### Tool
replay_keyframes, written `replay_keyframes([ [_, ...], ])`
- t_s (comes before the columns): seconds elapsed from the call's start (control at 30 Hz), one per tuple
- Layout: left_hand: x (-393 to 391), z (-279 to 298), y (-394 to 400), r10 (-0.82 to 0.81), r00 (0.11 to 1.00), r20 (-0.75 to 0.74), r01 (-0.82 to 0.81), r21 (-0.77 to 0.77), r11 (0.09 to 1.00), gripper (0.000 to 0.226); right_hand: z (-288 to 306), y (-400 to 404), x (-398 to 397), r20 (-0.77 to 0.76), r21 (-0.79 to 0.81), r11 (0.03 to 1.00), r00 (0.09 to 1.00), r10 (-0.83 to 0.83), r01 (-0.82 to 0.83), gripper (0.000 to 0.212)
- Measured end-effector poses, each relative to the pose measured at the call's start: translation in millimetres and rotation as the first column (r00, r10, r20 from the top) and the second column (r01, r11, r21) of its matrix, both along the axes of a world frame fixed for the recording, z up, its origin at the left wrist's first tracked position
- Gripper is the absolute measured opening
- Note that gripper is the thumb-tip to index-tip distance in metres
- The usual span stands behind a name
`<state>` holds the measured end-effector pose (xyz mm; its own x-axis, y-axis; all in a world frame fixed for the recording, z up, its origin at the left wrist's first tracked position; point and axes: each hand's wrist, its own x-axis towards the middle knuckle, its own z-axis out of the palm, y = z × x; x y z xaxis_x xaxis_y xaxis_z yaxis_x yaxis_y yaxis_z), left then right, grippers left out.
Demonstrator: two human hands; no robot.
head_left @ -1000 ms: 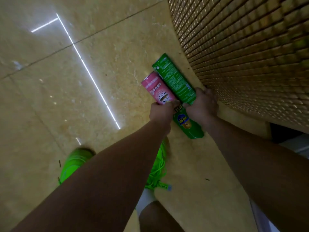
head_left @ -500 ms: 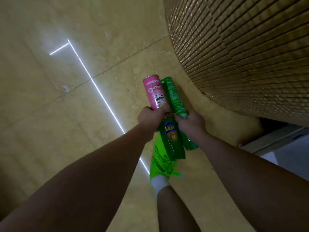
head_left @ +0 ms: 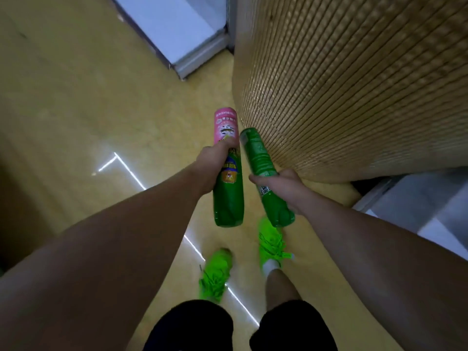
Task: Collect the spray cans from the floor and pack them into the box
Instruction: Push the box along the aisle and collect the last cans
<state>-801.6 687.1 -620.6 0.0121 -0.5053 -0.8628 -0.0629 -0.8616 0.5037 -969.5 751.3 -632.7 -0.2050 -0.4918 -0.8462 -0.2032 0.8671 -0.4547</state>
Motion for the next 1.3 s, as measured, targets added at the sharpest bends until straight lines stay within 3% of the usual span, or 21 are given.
replay_keyframes([
  [0.1, 10.3, 77.0, 5.0, -0.105, 0.994, -0.039, 0.102, -0.082, 0.991, 0.042, 76.4, 16.4, 7.3, -0.013, -0.061, 0.997, 0.999, -0.047, 0.046, 0.052],
  [0.37, -7.3, 263.3, 48.5, -0.309, 0.941, -0.135, 0.267, -0.261, 0.928, 0.037, 269.4, 82.6, 1.0, -0.105, -0.285, 0.936, 0.964, -0.245, 0.207, 0.051],
  [0.5, -36.2, 328.6, 80.4, -0.468, 0.862, -0.193, 0.384, -0.355, 0.853, 0.035, 339.9, 127.2, -17.2, -0.088, -0.377, 0.874, 0.927, -0.364, 0.307, 0.061],
  [0.57, -53.3, 355.4, 101.0, -0.534, 0.818, -0.214, 0.423, -0.405, 0.81, 0.037, 366.5, 154.7, -26.1, -0.094, -0.427, 0.833, 0.899, -0.427, 0.351, 0.056],
  [0.67, -80.1, 387.8, 136.1, -0.631, 0.749, -0.203, 0.485, -0.481, 0.73, 0.036, 399.3, 201.6, -39.9, -0.094, -0.514, 0.745, 0.835, -0.542, 0.426, 0.044],
  [0.83, -124.7, 430.2, 210.3, -0.78, 0.604, -0.163, 0.595, -0.559, 0.577, 0.034, 434.4, 301.6, -63.4, -0.019, -0.602, 0.576, 0.711, -0.703, 0.553, 0.046],
  [1.0, -162.1, 463.1, 320.5, -0.862, 0.476, -0.176, 0.654, -0.584, 0.48, 0.047, 470.2, 430.9, -72.7, 0.033, -0.656, 0.41, 0.566, -0.823, 0.633, 0.044],
  [1.07, -174.4, 473.7, 366.7, -0.895, 0.412, -0.169, 0.69, -0.584, 0.428, 0.053, 484.6, 483.0, -75.4, 0.062, -0.666, 0.331, 0.492, -0.869, 0.668, 0.049],
  [1.2, -197.6, 500.3, 456.6, -0.951, 0.24, -0.195, 0.744, -0.592, 0.309, 0.039, 509.8, 584.6, -83.5, 0.117, -0.689, 0.181, 0.355, -0.928, 0.702, 0.073],
  [1.3, -215.2, 519.2, 521.7, -0.971, 0.136, -0.195, 0.754, -0.615, 0.229, 0.039, 526.6, 657.5, -85.2, 0.152, -0.714, 0.069, 0.251, -0.956, 0.696, 0.074],
])
